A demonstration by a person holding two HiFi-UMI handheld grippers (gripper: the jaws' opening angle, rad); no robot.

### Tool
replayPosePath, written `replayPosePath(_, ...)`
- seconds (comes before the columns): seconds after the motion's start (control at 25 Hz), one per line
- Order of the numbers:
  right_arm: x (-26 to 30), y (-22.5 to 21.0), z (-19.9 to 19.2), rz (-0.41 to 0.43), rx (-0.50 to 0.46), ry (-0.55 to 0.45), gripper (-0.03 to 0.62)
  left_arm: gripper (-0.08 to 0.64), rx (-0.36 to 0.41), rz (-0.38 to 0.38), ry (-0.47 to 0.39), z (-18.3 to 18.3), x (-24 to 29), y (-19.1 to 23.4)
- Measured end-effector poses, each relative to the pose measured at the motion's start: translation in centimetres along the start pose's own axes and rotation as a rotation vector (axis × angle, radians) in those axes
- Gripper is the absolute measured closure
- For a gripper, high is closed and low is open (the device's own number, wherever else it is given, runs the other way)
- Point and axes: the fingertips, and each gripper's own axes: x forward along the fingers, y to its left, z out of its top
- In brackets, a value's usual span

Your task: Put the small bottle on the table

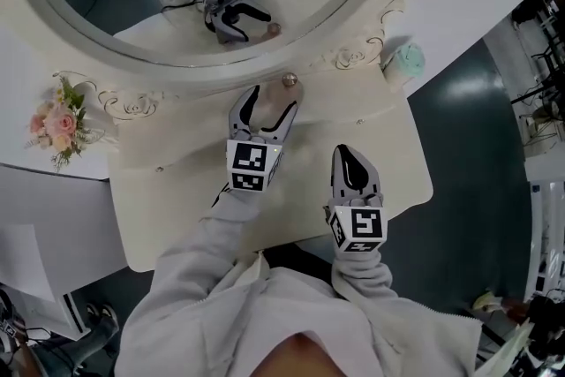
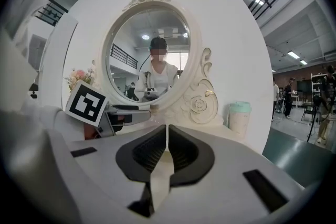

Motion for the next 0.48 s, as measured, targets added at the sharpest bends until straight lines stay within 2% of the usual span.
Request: replayPosePath(0.48, -1.7, 1.1, 1.8, 0.024, 0.033, -0.06, 0.555, 0.227, -0.026, -0.028, 0.008, 0.3, -5.5, -0.6)
